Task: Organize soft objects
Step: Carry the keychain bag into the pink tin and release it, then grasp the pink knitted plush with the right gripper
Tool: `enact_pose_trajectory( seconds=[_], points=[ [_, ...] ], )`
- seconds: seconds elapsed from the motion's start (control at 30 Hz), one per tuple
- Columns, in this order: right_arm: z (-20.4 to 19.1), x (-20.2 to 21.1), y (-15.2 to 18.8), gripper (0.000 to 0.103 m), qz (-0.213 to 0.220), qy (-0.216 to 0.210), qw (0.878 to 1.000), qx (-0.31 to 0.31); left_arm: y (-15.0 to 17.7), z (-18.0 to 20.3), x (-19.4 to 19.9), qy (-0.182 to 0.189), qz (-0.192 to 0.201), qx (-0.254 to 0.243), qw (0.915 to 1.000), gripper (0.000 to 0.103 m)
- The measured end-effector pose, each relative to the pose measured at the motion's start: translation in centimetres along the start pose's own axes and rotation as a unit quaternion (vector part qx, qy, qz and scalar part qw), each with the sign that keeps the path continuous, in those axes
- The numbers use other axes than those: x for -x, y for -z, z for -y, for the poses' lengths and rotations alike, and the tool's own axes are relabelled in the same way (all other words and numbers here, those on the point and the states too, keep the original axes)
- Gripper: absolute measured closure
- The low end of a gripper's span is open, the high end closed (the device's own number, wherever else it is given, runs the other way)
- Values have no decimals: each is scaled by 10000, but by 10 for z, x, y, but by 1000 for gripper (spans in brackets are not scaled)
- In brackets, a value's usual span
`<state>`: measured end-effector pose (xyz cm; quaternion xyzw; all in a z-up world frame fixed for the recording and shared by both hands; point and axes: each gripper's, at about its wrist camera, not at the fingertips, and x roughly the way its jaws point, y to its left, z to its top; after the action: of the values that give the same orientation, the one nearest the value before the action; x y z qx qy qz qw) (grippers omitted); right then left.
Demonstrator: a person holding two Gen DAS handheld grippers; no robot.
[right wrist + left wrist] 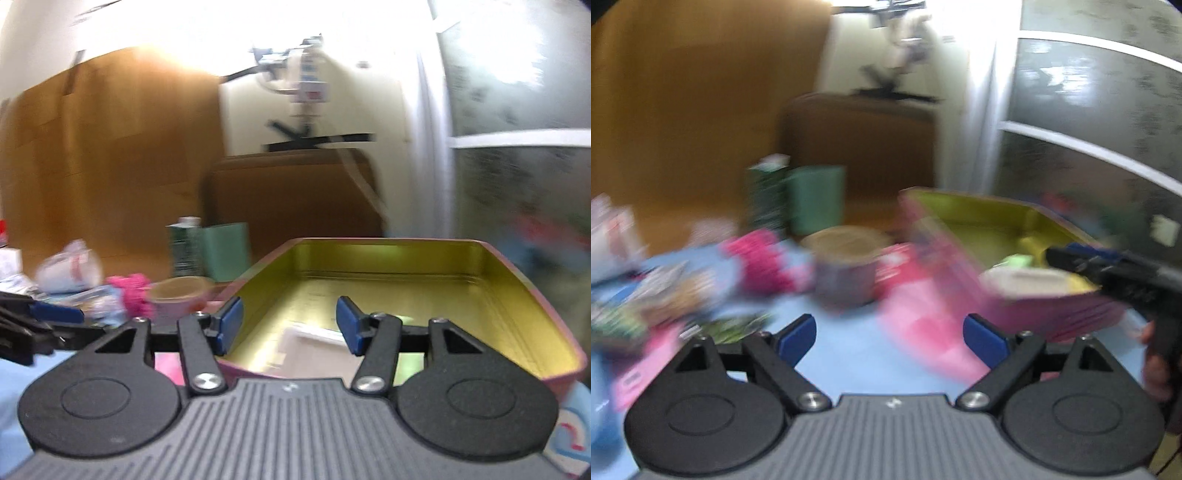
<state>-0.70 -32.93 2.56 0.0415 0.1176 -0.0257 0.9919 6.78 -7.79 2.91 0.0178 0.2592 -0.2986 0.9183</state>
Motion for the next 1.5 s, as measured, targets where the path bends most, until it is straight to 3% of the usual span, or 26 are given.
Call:
enact_pose_trajectory(
  seconds=[0.1, 0.2, 0.4, 0.67, 0.7, 0.73, 0.87, 1.03, 1.1, 1.17, 1.23, 1.33, 1.4, 1.5],
  points=[
    [-34, -11, -1, 44, -144, -448, 9986, 258, 12, -29, 7, -724, -137, 58, 9973, 13],
    [-65, -24, -5, 44, -354, -910, 9941, 473, 20, -48, 12, -1091, -148, 163, 9938, 13],
    [-121, -92, -30, 45, -724, -1456, 9822, 936, 28, -54, 19, -929, 119, 314, 9951, 15],
    [-186, -206, -29, 46, -1714, -1135, 9650, 1628, 31, -70, 29, -591, 401, 762, 9945, 15],
    [-189, -216, -26, 57, -1840, -1022, 9633, 1667, 31, -70, 30, -559, 409, 774, 9946, 15],
    [-190, -221, -24, 58, -1908, -929, 9629, 1665, 31, -71, 30, -535, 413, 783, 9946, 15],
    [-185, -193, -32, 60, -1587, -1103, 9694, 1516, 31, -75, 30, -418, 420, 882, 9943, 14],
    [-146, -101, -48, 59, -1019, -1715, 9754, 934, 32, -89, 38, -170, 533, 1324, 9896, 13],
    [-122, -70, -45, 58, -1108, -2082, 9697, 640, 32, -92, 37, -168, 512, 1429, 9883, 13],
    [-102, -49, -34, 58, -1489, -2586, 9536, 396, 31, -89, 33, -210, 422, 1372, 9894, 13],
    [-89, -31, -17, 57, -1763, -2810, 9429, 301, 30, -82, 31, -271, 375, 1196, 9917, 13],
    [-84, -18, 9, 55, -1910, -2631, 9448, 412, 29, -69, 26, -301, 194, 953, 9948, 13],
    [-81, -17, 18, 30, -1811, -2398, 9532, 323, 31, -63, 25, -103, 60, 1063, 9943, 13],
    [-81, -17, 19, 28, -1589, -2259, 9606, 300, 33, -51, 28, 151, -57, 1321, 9911, 9]
  ],
)
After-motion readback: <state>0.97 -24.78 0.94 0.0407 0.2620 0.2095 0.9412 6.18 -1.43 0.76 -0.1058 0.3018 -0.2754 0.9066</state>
